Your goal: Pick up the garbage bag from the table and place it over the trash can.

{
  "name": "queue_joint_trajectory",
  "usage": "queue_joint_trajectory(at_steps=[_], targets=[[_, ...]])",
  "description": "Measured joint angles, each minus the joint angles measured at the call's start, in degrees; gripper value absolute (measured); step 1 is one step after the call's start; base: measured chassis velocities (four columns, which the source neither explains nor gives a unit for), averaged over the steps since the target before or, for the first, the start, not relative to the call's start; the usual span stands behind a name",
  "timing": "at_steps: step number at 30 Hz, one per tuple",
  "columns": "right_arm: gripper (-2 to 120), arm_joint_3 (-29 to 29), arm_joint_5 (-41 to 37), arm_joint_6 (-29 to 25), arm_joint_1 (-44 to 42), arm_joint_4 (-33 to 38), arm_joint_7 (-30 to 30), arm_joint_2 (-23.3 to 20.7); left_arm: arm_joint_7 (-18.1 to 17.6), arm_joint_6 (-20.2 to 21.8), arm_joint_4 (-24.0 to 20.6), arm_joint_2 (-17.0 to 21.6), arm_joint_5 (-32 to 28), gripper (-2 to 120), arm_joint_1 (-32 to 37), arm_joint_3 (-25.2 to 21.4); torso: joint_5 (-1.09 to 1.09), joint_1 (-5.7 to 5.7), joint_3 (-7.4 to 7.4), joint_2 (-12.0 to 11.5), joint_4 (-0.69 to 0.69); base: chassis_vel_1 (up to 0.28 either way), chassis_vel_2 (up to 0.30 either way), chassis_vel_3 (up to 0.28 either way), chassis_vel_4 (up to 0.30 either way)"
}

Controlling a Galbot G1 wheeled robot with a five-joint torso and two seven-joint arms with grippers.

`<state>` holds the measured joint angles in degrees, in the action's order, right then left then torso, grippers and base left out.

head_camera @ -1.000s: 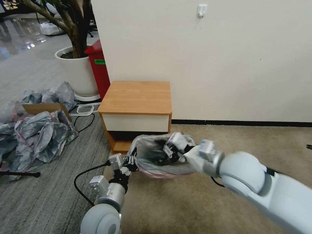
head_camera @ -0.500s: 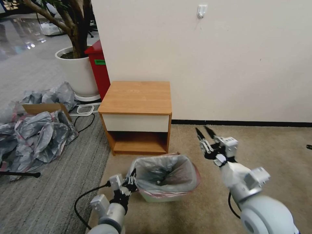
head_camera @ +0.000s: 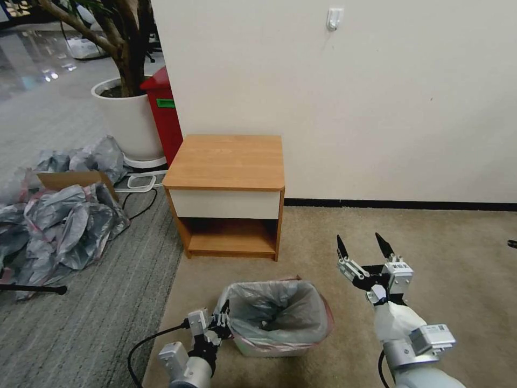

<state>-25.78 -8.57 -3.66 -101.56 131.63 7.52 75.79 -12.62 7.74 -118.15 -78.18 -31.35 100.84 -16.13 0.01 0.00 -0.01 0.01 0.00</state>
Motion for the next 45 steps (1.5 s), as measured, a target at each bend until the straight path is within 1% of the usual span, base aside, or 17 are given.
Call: queue_joint_trajectory(at_steps=[4, 5, 7, 9, 14, 19, 23, 25, 28, 30, 31, 35, 38, 39, 40, 43, 45], targets=[[100, 0.7, 0.3, -0.2, 0.0, -0.1, 0.7, 0.1, 0.1, 0.1, 0.2, 0.0, 2.0, 25, -0.1, 0.2, -0.03, 0.00, 0.00, 0.0, -0.01, 0.000, 0.000, 0.000, 0.000], [100, 0.7, 0.3, -0.2, 0.0, -0.1, 0.7, 0.1, 0.1, 0.1, 0.2, 0.0, 2.0, 25, -0.1, 0.2, -0.03, 0.00, 0.00, 0.0, -0.01, 0.000, 0.000, 0.000, 0.000], [100, 0.7, 0.3, -0.3, 0.1, -0.1, 0.9, 0.1, 0.1, -0.1, 0.2, 0.0, 3.1, 36, 0.0, 0.1, -0.02, 0.00, 0.01, 0.0, -0.01, 0.000, 0.000, 0.000, 0.000], [100, 0.7, 0.2, -0.3, 0.2, 0.0, 1.0, 0.1, 0.1, -0.3, 0.2, 0.0, 3.5, 38, 0.0, 0.1, -0.02, 0.00, 0.01, 0.0, -0.01, 0.000, 0.000, 0.000, 0.000], [100, 0.7, 0.1, -0.5, 0.2, 0.0, 1.6, 0.1, 0.1, -0.8, -1.3, 0.2, 5.3, 62, 0.9, 0.2, -0.01, 0.00, 0.00, 0.0, -0.01, 0.000, 0.000, 0.000, 0.000], [100, 0.9, 0.0, -0.5, 0.2, 0.0, 2.2, 0.2, 0.5, -1.0, -2.1, 0.4, 6.7, 75, 1.7, 0.2, -0.01, 0.00, 0.01, 0.0, -0.01, 0.000, 0.000, 0.000, 0.000], [100, 0.9, -0.1, -0.6, 0.1, 0.1, 2.9, 0.3, 1.7, -2.5, -3.4, 0.9, 7.9, 95, 3.2, -0.4, -0.01, 0.00, 0.01, 0.0, -0.01, 0.000, 0.000, 0.000, 0.000], [100, 0.9, -0.1, -0.7, 0.1, 0.1, 2.9, 0.3, 2.1, -3.0, -3.8, 1.0, 8.2, 97, 3.6, -0.5, -0.01, 0.00, 0.01, 0.0, 0.00, 0.000, 0.000, 0.000, 0.000], [100, 0.8, -0.9, -2.1, -0.7, 0.1, 3.0, 0.5, 3.5, -8.9, -5.4, 1.2, 14.7, 100, 5.1, -1.3, -0.02, 0.00, 0.01, 0.0, 0.00, 0.000, 0.000, 0.000, 0.000], [100, 0.8, -1.1, -2.5, -1.1, 0.1, 2.9, 0.5, 3.6, -10.2, -5.5, 1.2, 16.2, 100, 5.3, -1.7, -0.02, 0.00, 0.01, 0.0, 0.00, 0.000, 0.000, 0.000, 0.000], [100, 0.7, -1.7, -3.6, -2.0, -0.1, 2.7, 0.6, 4.1, -13.1, -6.4, 1.2, 19.7, 100, 6.1, -2.9, -0.02, 0.00, 0.01, 0.0, -0.01, 0.000, 0.000, 0.000, 0.000], [100, -0.1, -2.2, -7.9, -4.5, -1.0, 2.5, 1.3, 5.4, -16.1, -10.0, 1.2, 22.5, 100, 9.0, -6.3, -0.02, 0.00, 0.01, 0.0, -0.01, 0.000, 0.000, 0.000, 0.000], [100, -0.9, -3.0, -11.7, -7.8, -1.5, 2.4, 2.0, 7.7, -19.6, -13.0, 0.7, 25.3, 100, 13.1, -12.8, -0.02, 0.00, 0.00, 0.0, 0.00, 0.000, 0.000, 0.000, 0.000], [100, -1.2, -3.3, -12.4, -8.9, -1.6, 2.1, 2.2, 8.7, -20.6, -13.5, 0.4, 26.3, 100, 14.2, -15.2, -0.01, 0.00, 0.00, 0.0, 0.00, 0.000, 0.000, 0.000, 0.000], [100, -1.2, -3.3, -12.4, -8.9, -1.6, 2.1, 2.2, 8.7, -20.6, -13.5, 0.4, 26.3, 100, 14.2, -15.2, -0.01, 0.00, 0.00, 0.0, 0.00, 0.000, 0.000, 0.000, 0.000], [100, -2.2, -3.4, -15.3, -11.7, -3.1, 0.7, 2.0, 10.9, -23.0, -14.4, -0.2, 27.5, 100, 16.8, -21.6, -0.02, 0.00, 0.01, 0.0, 0.00, 0.000, 0.000, 0.000, 0.000], [100, -2.3, -3.4, -15.9, -11.9, -3.5, 0.6, 2.0, 11.0, -23.2, -14.5, -0.1, 27.5, 100, 17.0, -22.1, -0.01, 0.00, 0.00, 0.0, 0.00, 0.000, 0.000, 0.000, 0.000]])
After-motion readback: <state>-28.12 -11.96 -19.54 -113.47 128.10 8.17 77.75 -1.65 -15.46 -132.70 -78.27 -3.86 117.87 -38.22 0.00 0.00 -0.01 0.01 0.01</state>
